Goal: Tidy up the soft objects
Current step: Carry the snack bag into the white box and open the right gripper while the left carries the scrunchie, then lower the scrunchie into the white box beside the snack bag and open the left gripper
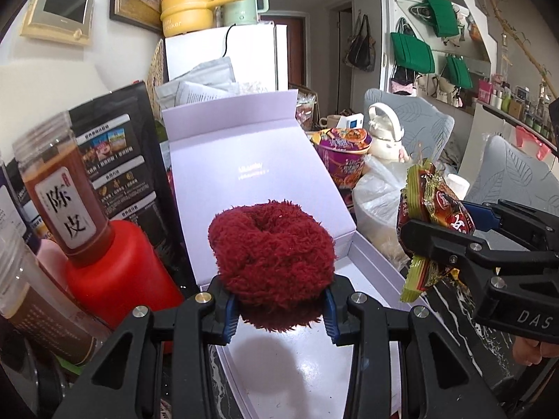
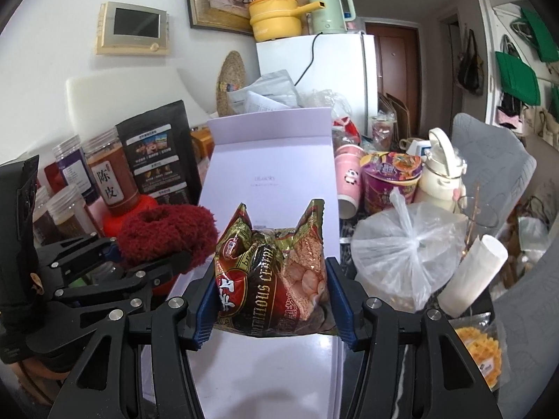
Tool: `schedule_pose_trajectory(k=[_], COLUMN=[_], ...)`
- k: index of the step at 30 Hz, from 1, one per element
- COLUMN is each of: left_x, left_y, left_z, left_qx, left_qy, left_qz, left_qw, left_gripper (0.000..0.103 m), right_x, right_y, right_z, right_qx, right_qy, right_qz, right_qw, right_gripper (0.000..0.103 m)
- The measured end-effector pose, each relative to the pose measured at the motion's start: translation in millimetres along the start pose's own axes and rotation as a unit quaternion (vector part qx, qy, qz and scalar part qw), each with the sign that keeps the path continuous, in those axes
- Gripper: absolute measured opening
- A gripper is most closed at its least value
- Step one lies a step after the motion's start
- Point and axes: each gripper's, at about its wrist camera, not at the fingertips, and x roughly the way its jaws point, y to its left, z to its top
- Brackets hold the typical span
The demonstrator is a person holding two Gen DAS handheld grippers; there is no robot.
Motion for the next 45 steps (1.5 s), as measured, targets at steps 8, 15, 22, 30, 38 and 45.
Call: schedule_pose_trajectory(k=[8, 15, 22, 30, 38, 45], left_x=[22.7, 33.2, 41.6, 35.7, 21.7, 6.1], left_y=[1.1, 3.2, 5.3, 7.5, 7.6, 4.3], left_z=[-6.6, -6.0, -5.9, -3.7, 0.8, 2.1], left_qx=[-0.001, -0.003, -0.006, -0.012, -0.01, -0.015], left_qy=[0.029, 0.036, 0.063, 0.056, 0.045, 0.033], left_qz=[0.003, 0.012, 0.039, 0.054, 0.062, 0.046], left_qw=[0.9996, 0.9993, 0.9972, 0.9969, 0.997, 0.9983], left_gripper=[0.038, 0.041, 0.058, 0.079, 0.079, 0.079], right_x=[20.9, 24.2, 25.2, 20.4, 9.3, -7.5], right_y=[-6.5, -1.7, -2.1, -3.8, -2.4, 0.1], right_z=[-6.0, -7.6, -7.5, -5.7, -3.3, -0.5], right_qx=[0.005, -0.009, -0.014, -0.014, -0.012, -0.009], right_qy=[0.023, 0.026, 0.03, 0.026, 0.016, 0.008], right_qz=[-0.014, -0.017, -0.031, -0.039, -0.042, -0.048], right_qw=[1.0, 0.999, 0.999, 0.999, 0.999, 0.999], right_gripper=[0.056, 0.056, 0.057, 0.059, 0.06, 0.06])
